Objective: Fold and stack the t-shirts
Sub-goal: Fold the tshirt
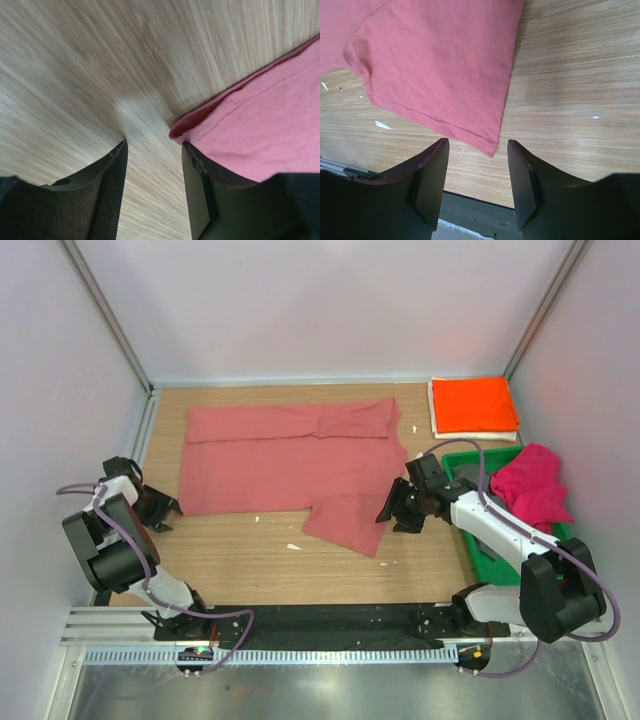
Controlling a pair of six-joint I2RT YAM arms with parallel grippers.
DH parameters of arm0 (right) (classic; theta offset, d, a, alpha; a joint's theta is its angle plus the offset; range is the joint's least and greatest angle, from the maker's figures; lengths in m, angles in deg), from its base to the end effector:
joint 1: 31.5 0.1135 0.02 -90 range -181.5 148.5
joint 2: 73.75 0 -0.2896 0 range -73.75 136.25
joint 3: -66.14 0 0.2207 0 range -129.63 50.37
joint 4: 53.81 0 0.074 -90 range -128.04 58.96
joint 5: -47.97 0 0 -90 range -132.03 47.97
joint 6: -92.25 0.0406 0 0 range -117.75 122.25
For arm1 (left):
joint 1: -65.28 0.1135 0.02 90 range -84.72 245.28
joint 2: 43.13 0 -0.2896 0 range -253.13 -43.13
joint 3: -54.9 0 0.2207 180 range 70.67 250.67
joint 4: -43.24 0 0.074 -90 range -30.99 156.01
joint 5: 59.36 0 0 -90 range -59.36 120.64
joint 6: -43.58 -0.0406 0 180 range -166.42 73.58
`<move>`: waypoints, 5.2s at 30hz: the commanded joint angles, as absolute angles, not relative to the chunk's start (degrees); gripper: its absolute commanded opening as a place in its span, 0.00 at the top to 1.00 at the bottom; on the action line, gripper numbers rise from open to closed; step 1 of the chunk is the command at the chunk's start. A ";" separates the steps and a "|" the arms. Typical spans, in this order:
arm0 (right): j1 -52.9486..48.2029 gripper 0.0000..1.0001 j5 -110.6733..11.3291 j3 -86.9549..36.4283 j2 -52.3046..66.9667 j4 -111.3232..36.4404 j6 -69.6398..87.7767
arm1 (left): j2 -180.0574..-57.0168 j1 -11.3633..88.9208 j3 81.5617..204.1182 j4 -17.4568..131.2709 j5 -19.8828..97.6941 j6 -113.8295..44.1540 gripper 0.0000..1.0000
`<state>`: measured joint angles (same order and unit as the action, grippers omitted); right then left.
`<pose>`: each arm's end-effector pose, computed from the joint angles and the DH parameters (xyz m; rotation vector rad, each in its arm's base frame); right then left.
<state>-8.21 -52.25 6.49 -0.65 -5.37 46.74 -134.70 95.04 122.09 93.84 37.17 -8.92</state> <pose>0.1847 0.0873 0.2387 0.4489 2.7359 0.5927 0.2268 0.1243 0.2015 -1.5780 2.4115 -0.1897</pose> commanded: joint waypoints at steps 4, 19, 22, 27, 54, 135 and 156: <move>-7.95 0.44 -53.11 7.22 -1.59 -9.82 47.87 | -135.77 95.43 123.93 91.27 37.06 -9.24 0.50; -7.95 0.43 -54.16 11.78 1.39 -13.25 51.03 | -139.72 95.42 123.94 85.82 40.58 -5.02 0.71; -7.95 0.43 -53.46 11.96 2.27 -13.95 51.30 | -139.55 95.42 123.67 85.90 40.66 -5.28 0.82; -8.65 0.44 -52.32 12.49 4.38 -18.34 51.48 | -139.72 95.34 123.76 86.87 40.40 -5.46 0.97; -14.10 0.79 -54.60 10.20 17.92 -24.85 44.70 | -141.39 95.42 125.78 90.39 39.08 -7.40 1.00; -30.36 0.99 -71.21 -38.57 43.85 -0.07 40.40 | -162.84 81.27 167.00 110.07 25.63 -6.69 1.00; -34.22 0.64 -76.76 -41.47 45.00 -6.13 40.75 | -159.25 78.55 173.42 110.95 20.36 -13.80 0.37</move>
<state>-33.37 -77.06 -37.13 47.44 -7.08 42.70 -165.72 79.98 171.05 110.17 25.76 -8.92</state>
